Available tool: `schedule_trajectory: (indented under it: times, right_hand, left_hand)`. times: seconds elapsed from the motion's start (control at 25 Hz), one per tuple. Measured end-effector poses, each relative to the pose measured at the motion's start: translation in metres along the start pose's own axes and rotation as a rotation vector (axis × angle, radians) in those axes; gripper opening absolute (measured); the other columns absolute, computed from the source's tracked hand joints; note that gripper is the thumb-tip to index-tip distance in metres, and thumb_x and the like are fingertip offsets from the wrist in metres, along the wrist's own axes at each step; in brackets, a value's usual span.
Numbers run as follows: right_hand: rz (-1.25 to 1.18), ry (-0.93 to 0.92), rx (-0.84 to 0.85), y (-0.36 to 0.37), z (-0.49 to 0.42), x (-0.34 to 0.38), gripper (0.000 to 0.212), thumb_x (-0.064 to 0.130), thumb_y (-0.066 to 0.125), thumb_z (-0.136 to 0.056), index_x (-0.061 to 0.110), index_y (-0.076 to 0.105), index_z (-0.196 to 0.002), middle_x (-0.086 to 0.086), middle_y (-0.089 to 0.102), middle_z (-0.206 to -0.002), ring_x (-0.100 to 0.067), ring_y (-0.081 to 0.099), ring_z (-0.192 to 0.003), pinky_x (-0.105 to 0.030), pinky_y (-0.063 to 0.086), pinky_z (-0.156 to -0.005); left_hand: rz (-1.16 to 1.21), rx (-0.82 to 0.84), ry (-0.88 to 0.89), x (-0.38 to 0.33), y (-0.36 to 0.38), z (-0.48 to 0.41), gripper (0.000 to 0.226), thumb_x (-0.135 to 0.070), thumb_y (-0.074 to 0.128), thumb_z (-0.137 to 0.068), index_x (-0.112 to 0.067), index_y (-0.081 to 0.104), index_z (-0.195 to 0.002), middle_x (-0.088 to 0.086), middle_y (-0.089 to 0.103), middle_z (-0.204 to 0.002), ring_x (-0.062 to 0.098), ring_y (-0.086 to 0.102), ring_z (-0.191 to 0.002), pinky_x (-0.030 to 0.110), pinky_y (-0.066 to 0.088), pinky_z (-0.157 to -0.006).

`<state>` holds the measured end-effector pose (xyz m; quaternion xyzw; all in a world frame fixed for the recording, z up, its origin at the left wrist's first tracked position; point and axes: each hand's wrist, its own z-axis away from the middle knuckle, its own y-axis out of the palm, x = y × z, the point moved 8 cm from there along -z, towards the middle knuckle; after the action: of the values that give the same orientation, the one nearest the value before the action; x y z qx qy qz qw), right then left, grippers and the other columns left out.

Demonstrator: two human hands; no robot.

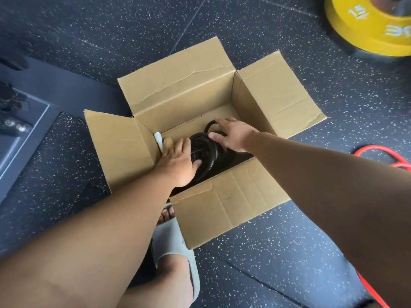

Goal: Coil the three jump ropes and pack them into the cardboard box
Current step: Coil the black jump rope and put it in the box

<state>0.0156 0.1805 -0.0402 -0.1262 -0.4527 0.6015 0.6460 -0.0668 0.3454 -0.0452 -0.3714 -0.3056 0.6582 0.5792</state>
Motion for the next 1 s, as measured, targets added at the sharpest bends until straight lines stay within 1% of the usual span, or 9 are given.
schedule_trajectory:
  times: [0.08, 0.12, 0.2, 0.28, 0.36, 0.44, 0.64, 0.8, 1.0]
  right_hand:
    - [0.003, 0.003, 0.049, 0.005, 0.003, -0.005, 0.081, 0.059, 0.053, -0.097, 0.030, 0.013, -0.162, -0.008, 0.031, -0.164, -0.031, 0.035, -0.148, -0.040, 0.032, -0.117]
    - [0.026, 0.027, 0.087, 0.010, 0.003, -0.011, 0.085, 0.053, 0.059, -0.096, 0.031, 0.011, -0.162, -0.008, 0.037, -0.161, -0.031, 0.041, -0.144, -0.040, 0.036, -0.114]
    - [0.071, 0.112, 0.134, 0.020, 0.001, -0.024, 0.091, 0.049, 0.066, -0.093, 0.032, 0.009, -0.162, -0.011, 0.047, -0.154, -0.034, 0.050, -0.136, -0.045, 0.044, -0.108]
    - [0.120, 0.194, 0.119, 0.022, -0.003, -0.031, 0.090, 0.054, 0.068, -0.091, 0.029, 0.015, -0.159, -0.013, 0.053, -0.146, -0.035, 0.056, -0.128, -0.049, 0.051, -0.101]
    - [0.185, 0.254, 0.112, 0.017, -0.005, -0.033, 0.087, 0.061, 0.068, -0.087, 0.025, 0.027, -0.155, -0.014, 0.052, -0.143, -0.036, 0.053, -0.127, -0.052, 0.051, -0.098]
    - [0.213, 0.249, 0.112, 0.015, -0.005, -0.031, 0.085, 0.063, 0.067, -0.086, 0.025, 0.032, -0.154, -0.014, 0.042, -0.149, -0.038, 0.042, -0.136, -0.054, 0.046, -0.103]
    - [0.010, 0.166, 0.011, 0.006, 0.000, -0.017, 0.066, 0.056, 0.045, -0.100, 0.019, 0.037, -0.154, -0.012, 0.047, -0.151, -0.034, 0.036, -0.142, -0.045, 0.037, -0.112]
    - [-0.056, 0.054, -0.126, -0.013, 0.024, 0.010, 0.059, 0.049, 0.042, -0.103, 0.025, 0.034, -0.156, -0.009, 0.043, -0.156, -0.031, 0.038, -0.145, -0.043, 0.035, -0.117]
    - [-0.180, -0.010, -0.273, -0.037, 0.084, 0.015, 0.049, 0.042, 0.050, -0.103, 0.022, 0.049, -0.148, -0.009, 0.057, -0.142, -0.027, 0.056, -0.129, -0.034, 0.043, -0.107]
  left_hand:
    - [0.034, 0.139, -0.062, -0.004, 0.014, 0.004, 0.086, -0.048, 0.043, -0.099, -0.017, -0.013, -0.156, 0.008, -0.009, -0.166, 0.030, -0.011, -0.151, 0.047, 0.005, -0.123]
    - [0.059, 0.188, -0.078, -0.008, 0.018, 0.006, 0.087, -0.043, 0.045, -0.099, -0.020, -0.017, -0.155, 0.007, -0.014, -0.165, 0.029, -0.014, -0.151, 0.048, 0.004, -0.122]
    - [0.171, 0.214, -0.078, -0.016, 0.020, 0.009, 0.089, -0.036, 0.052, -0.099, -0.023, -0.016, -0.155, 0.006, -0.012, -0.165, 0.028, -0.011, -0.152, 0.049, 0.006, -0.123]
    - [0.235, 0.171, -0.070, -0.016, 0.018, 0.010, 0.090, -0.037, 0.055, -0.098, -0.022, -0.011, -0.156, 0.006, -0.007, -0.166, 0.028, -0.005, -0.152, 0.048, 0.009, -0.123]
    - [0.151, 0.169, -0.052, -0.013, 0.025, 0.009, 0.087, -0.047, 0.048, -0.099, -0.022, -0.012, -0.157, 0.008, -0.008, -0.166, 0.029, -0.003, -0.152, 0.047, 0.008, -0.122]
    - [0.015, 0.131, -0.023, -0.011, 0.030, 0.008, 0.083, -0.054, 0.039, -0.099, -0.019, -0.009, -0.157, 0.009, -0.008, -0.166, 0.031, -0.001, -0.151, 0.045, 0.007, -0.122]
    - [0.042, -0.258, 0.058, -0.016, -0.004, 0.011, 0.062, -0.037, 0.046, -0.092, -0.013, 0.035, -0.149, 0.002, 0.033, -0.157, 0.025, 0.033, -0.139, 0.041, 0.026, -0.115]
    - [-0.001, -0.271, 0.060, -0.020, -0.022, 0.023, 0.058, -0.036, 0.044, -0.094, -0.013, 0.037, -0.148, 0.005, 0.046, -0.149, 0.027, 0.040, -0.133, 0.043, 0.028, -0.114]
    - [0.083, -0.295, -0.013, -0.027, -0.061, 0.064, 0.042, -0.026, 0.042, -0.097, -0.017, 0.045, -0.138, 0.003, 0.051, -0.139, 0.026, 0.046, -0.128, 0.041, 0.039, -0.101]
